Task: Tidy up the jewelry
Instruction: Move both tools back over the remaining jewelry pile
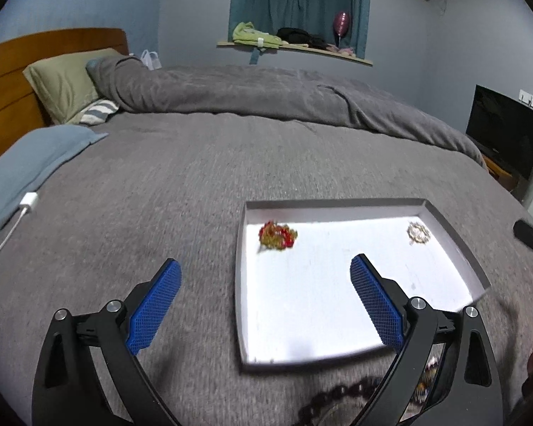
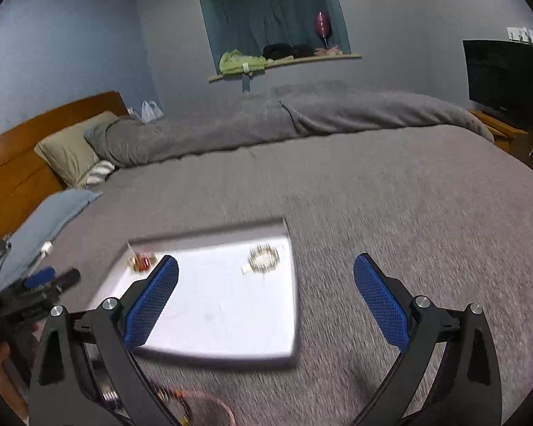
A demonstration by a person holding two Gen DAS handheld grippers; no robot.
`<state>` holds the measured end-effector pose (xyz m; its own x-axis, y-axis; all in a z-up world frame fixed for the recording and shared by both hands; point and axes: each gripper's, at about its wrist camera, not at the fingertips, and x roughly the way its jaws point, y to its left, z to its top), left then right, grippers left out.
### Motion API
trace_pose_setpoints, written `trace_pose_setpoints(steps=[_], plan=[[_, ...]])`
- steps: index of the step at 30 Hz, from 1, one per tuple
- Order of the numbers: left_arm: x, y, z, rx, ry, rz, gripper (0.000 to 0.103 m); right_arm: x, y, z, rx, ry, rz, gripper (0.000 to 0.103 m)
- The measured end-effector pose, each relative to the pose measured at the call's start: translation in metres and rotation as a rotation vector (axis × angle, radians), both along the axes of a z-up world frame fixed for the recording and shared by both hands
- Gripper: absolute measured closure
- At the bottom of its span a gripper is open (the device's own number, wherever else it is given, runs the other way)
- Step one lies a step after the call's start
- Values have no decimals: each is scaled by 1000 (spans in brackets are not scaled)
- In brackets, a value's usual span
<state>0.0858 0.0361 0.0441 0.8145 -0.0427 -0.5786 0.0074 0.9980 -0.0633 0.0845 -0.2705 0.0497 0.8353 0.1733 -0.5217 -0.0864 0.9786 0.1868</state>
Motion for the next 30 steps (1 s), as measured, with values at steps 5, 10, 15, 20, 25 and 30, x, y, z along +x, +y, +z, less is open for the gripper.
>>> trace_pose_setpoints(steps=[5, 10, 15, 20, 25, 30], plan=[[-24, -3, -9, 6, -7, -8, 8, -22, 3, -15, -29, 11, 14, 5], [-44, -3, -26, 26, 24, -32, 8, -46, 7, -29, -64, 24, 44, 5], [-52, -6, -45, 50, 93, -56, 8, -59, 6, -45, -37, 84, 75, 6], [-64, -5, -51, 56, 104, -70, 8, -70, 9, -53, -34, 111, 83, 6], [-71, -3, -60, 43, 143, -98, 8, -76, 15, -59, -48, 126, 98, 6], [-74, -5, -60, 19, 134, -132, 10, -78, 23, -58, -65, 112, 108, 6]])
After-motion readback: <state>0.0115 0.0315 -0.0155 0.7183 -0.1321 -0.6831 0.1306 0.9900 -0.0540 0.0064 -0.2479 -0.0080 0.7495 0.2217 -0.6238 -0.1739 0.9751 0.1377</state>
